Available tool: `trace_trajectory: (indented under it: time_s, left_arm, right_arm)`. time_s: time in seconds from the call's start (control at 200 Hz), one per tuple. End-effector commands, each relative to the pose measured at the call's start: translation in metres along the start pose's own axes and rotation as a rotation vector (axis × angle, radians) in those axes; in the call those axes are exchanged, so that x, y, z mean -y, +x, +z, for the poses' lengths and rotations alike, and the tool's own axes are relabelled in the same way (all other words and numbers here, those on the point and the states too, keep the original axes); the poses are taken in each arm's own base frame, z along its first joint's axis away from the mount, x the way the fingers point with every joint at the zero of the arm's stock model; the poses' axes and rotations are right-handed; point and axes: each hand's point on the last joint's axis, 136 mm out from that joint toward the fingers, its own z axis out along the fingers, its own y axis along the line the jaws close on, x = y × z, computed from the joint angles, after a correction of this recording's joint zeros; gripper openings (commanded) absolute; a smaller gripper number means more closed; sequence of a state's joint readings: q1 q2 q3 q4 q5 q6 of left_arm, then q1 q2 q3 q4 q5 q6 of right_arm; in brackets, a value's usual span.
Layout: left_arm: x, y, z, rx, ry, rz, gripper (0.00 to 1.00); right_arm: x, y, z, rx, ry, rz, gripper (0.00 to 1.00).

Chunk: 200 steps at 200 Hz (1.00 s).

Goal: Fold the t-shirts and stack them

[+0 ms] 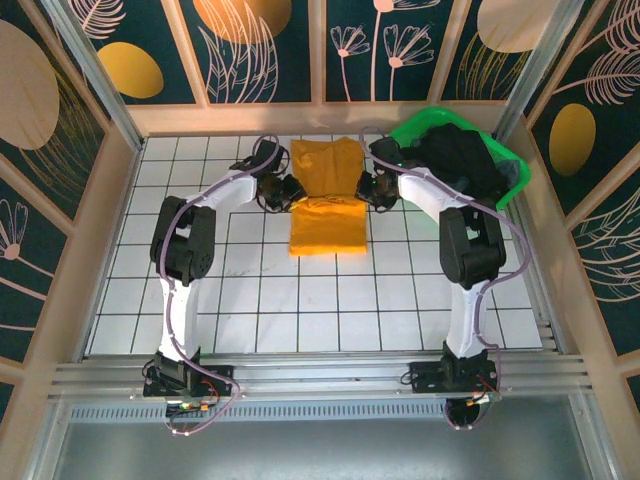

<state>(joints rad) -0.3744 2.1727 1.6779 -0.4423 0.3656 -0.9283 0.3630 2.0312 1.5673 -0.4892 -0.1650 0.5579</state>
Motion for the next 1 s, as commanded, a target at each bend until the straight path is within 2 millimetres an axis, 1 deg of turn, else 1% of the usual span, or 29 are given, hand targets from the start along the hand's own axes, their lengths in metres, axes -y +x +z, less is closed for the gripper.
trace_trajectory:
  time_s: [0.0,0.025,0.075,0.125,0.145,0.2,0.235,0.26,0.295,0.3,0.36,0.395,0.435,0.48,0.49,0.5,0.505,0.526,0.561,0.571,0.606,0.691,0.731,0.751,0.876,0.996]
  left_arm:
    - [0.002,-0.015,-0.015,0.055,-0.043,0.036,0.57]
    - [0.003,-0.015,-0.019,0.064,-0.045,0.04,0.63]
    - [0.004,-0.015,-0.028,0.086,-0.045,0.042,0.71]
    - [0.0,-0.009,-0.037,0.095,-0.045,0.042,0.73]
    - [0.0,-0.007,-0.041,0.099,-0.04,0.041,0.73]
    - [-0.01,0.004,-0.049,0.095,-0.035,0.027,0.72]
    - [-0.016,0.014,-0.052,0.086,-0.029,0.015,0.71]
    - [-0.021,0.021,-0.055,0.078,-0.024,0.0,0.7]
    - [-0.03,0.032,-0.058,0.065,-0.017,-0.02,0.69]
    - [-0.028,0.033,-0.06,0.067,-0.01,-0.022,0.68]
    - [-0.043,0.055,-0.062,0.031,0.007,-0.062,0.64]
    - [-0.052,0.069,-0.061,0.004,0.015,-0.092,0.61]
    - [-0.057,0.082,-0.062,-0.02,0.031,-0.113,0.59]
    - [-0.066,0.098,-0.058,-0.053,0.03,-0.136,0.58]
    - [-0.067,0.101,-0.056,-0.06,0.029,-0.142,0.58]
    - [-0.063,0.102,-0.061,-0.055,0.046,-0.137,0.58]
    - [-0.065,0.105,-0.06,-0.061,0.042,-0.14,0.58]
    - [-0.064,0.11,-0.06,-0.068,0.049,-0.142,0.58]
    - [-0.06,0.114,-0.059,-0.075,0.064,-0.144,0.58]
    - [-0.066,0.119,-0.056,-0.086,0.052,-0.152,0.58]
    - [-0.068,0.126,-0.052,-0.1,0.055,-0.163,0.59]
    - [-0.069,0.134,-0.042,-0.119,0.068,-0.194,0.6]
    - [-0.067,0.135,-0.041,-0.115,0.076,-0.2,0.6]
    - [-0.074,0.137,-0.033,-0.125,0.05,-0.212,0.6]
    - [-0.082,0.134,-0.022,-0.114,0.028,-0.229,0.6]
    - [-0.081,0.13,-0.019,-0.101,0.027,-0.228,0.59]
  right_arm:
    - [-0.003,-0.018,-0.005,0.04,0.003,-0.032,0.6]
    - [-0.001,-0.019,-0.007,0.045,0.011,-0.03,0.67]
    - [0.002,-0.019,-0.013,0.061,0.021,-0.026,0.76]
    - [0.008,-0.018,-0.022,0.085,0.034,-0.02,0.8]
    - [0.01,-0.017,-0.025,0.096,0.038,-0.014,0.81]
    - [0.016,-0.012,-0.037,0.119,0.044,-0.001,0.81]
    - [0.022,-0.003,-0.041,0.12,0.05,0.01,0.81]
    - [0.022,0.002,-0.048,0.13,0.043,0.015,0.81]
    - [0.027,0.013,-0.052,0.125,0.04,0.024,0.81]
    - [0.027,0.014,-0.052,0.124,0.038,0.024,0.81]
    - [0.031,0.036,-0.056,0.096,0.019,0.041,0.79]
    - [0.033,0.05,-0.056,0.071,0.007,0.049,0.78]
    - [0.035,0.067,-0.055,0.04,-0.004,0.064,0.77]
    - [0.038,0.086,-0.053,0.007,-0.019,0.078,0.75]
    - [0.038,0.09,-0.052,0.0,-0.024,0.083,0.75]
    - [0.039,0.094,-0.051,-0.006,-0.029,0.086,0.75]
    - [0.039,0.096,-0.051,-0.009,-0.031,0.089,0.74]
    - [0.04,0.102,-0.05,-0.02,-0.038,0.098,0.74]
    - [0.042,0.112,-0.049,-0.039,-0.05,0.122,0.73]
    - [0.043,0.115,-0.048,-0.043,-0.053,0.128,0.73]
    - [0.044,0.122,-0.046,-0.058,-0.069,0.151,0.72]
    - [0.044,0.131,-0.042,-0.08,-0.105,0.189,0.69]
    - [0.043,0.133,-0.039,-0.091,-0.113,0.197,0.68]
    - [0.042,0.134,-0.037,-0.096,-0.117,0.202,0.68]
    - [0.04,0.136,-0.028,-0.122,-0.133,0.223,0.64]
    - [0.04,0.138,-0.024,-0.13,-0.138,0.24,0.59]
